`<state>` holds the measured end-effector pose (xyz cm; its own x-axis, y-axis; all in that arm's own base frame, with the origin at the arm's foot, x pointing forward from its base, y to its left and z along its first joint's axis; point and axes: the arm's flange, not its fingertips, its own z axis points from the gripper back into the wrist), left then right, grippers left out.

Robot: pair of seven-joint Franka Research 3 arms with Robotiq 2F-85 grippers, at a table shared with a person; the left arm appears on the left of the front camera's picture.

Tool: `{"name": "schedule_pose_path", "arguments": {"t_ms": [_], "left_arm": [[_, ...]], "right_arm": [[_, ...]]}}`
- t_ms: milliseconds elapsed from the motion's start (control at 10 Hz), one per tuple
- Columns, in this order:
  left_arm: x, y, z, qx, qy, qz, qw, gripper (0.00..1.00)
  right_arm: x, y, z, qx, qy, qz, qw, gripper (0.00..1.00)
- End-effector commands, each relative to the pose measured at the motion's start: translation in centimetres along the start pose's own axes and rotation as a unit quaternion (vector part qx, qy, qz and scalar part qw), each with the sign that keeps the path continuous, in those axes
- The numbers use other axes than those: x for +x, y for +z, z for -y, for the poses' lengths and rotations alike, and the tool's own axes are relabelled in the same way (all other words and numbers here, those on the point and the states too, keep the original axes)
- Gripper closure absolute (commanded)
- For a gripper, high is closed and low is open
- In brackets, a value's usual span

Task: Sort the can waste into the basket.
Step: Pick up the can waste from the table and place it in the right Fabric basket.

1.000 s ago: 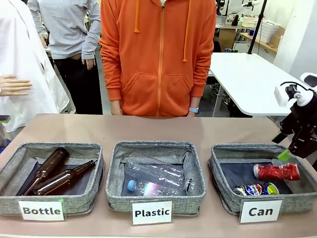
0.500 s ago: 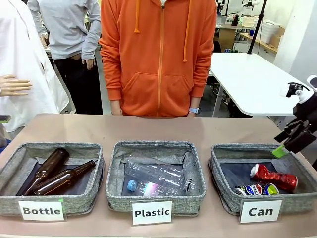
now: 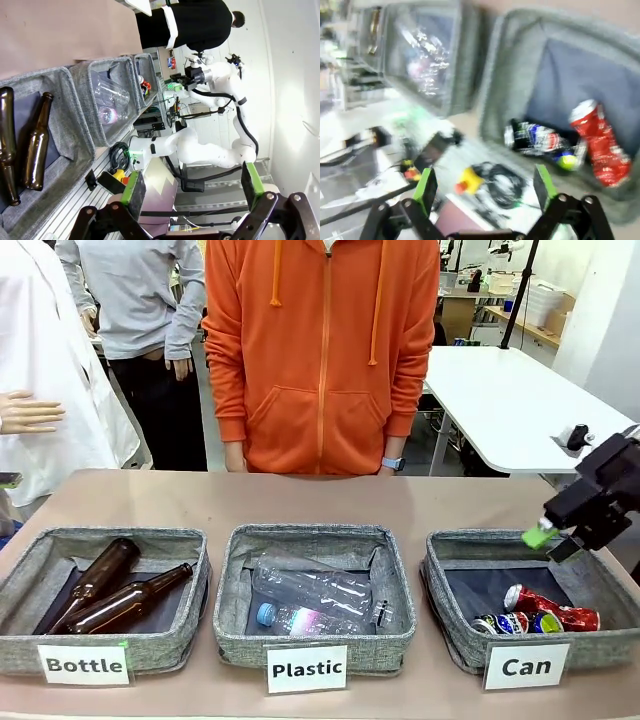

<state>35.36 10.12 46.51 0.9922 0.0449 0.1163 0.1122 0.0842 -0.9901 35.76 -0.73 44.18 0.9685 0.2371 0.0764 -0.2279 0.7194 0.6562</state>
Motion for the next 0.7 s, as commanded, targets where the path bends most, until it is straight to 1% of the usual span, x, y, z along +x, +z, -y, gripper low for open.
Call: {"name": "schedule_pose_path", "arguments": {"t_ms": [0, 100, 200, 300, 400, 500, 600], "left_arm": [[-0.1, -0.1, 0.2, 0.000, 0.005, 0.002, 1.000, 0.00], [-0.1, -0.1, 0.2, 0.000, 0.005, 0.002, 1.000, 0.00], [-0.1, -0.1, 0.2, 0.000, 0.005, 0.002, 1.000, 0.00], [-0.1, -0.1, 0.2, 0.000, 0.005, 0.002, 1.000, 0.00], [-0.1, -0.1, 0.2, 0.000, 0.005, 0.002, 1.000, 0.00], [-0.1, -0.1, 0.2, 0.000, 0.005, 0.002, 1.000, 0.00], [-0.1, -0.1, 0.2, 0.000, 0.005, 0.002, 1.000, 0.00]], "right_arm": [[0.2, 3.5, 2.3, 0.353, -0.171, 0.082, 0.916, 0.00], [-0.3, 4.6, 3.7, 0.424, -0.155, 0.069, 0.890, 0.00], [-0.5, 5.5, 5.2, 0.485, -0.178, 0.076, 0.853, 0.00], [-1.1, 5.3, 5.8, 0.514, -0.200, 0.151, 0.821, 0.00], [-1.3, 4.7, 5.2, 0.505, -0.205, 0.198, 0.815, 0.00], [-1.0, 4.1, 4.5, 0.480, -0.200, 0.225, 0.824, 0.00], [-2.1, 5.6, 6.4, 0.370, -0.137, 0.060, 0.917, 0.00]]}}
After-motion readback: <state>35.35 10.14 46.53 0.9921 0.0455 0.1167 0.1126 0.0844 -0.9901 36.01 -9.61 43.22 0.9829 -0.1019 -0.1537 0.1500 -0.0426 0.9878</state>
